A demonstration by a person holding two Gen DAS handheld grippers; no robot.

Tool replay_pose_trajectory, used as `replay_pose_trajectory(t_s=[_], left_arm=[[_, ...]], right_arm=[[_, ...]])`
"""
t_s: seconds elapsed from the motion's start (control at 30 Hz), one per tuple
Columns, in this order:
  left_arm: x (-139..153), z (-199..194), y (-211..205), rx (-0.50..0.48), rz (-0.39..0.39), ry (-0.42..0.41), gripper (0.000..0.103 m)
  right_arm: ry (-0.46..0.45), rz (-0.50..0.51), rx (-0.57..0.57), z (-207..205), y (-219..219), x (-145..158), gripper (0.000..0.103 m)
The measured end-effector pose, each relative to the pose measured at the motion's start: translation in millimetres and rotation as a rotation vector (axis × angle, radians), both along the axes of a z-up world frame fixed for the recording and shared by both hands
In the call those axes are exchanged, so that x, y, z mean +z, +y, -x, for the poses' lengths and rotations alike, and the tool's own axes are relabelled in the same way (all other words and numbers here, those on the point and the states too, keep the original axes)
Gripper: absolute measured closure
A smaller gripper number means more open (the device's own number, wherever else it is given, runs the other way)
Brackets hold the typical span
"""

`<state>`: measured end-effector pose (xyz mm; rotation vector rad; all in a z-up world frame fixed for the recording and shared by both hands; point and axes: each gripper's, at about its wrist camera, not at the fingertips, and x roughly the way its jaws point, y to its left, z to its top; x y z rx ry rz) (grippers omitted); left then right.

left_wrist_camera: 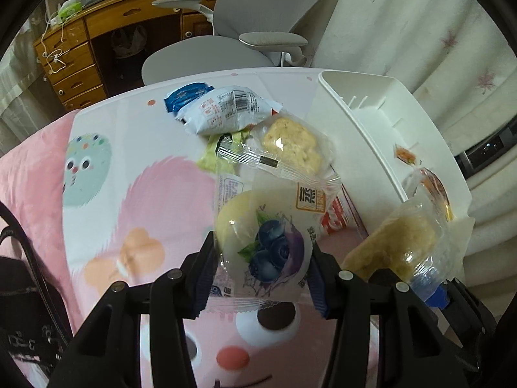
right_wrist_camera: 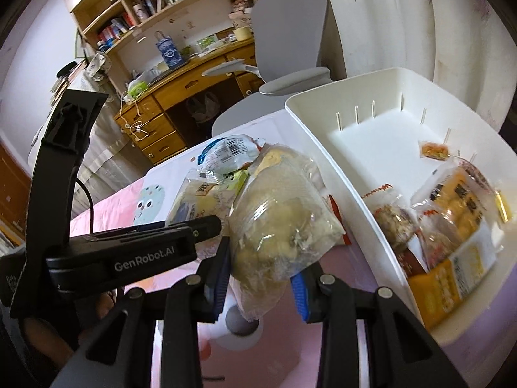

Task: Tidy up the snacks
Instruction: 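Grasp the blueberry bread bag with the left tool while the right tool grasps a clear bread bag, then carry both held bread bags over the white tray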

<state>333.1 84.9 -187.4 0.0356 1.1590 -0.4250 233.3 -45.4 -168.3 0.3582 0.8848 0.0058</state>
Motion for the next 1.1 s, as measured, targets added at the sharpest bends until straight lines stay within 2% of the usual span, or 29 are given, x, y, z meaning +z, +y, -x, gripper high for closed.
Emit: replay_pose_trajectory(t_s=[0.6,0.87,1.1], left_arm=[[33.8,135.3,39.1,0.018,0.02,0.007,0.055],[62.3,171.1,18.2,-0.013,0.029,-0.038,0.055],[79.6,177.1,-21.1,0.023,0.045,-0.062,0.055]], right_arm=[[-0.007,0.045,-0.03,118.7,-3.1,41.7,0.07],[-0.003,0.065,-0.026,144.2,-24.9,61.0,0.07],[0.019,0.062,0.032,145.7,-64.0,68.8,0.07]])
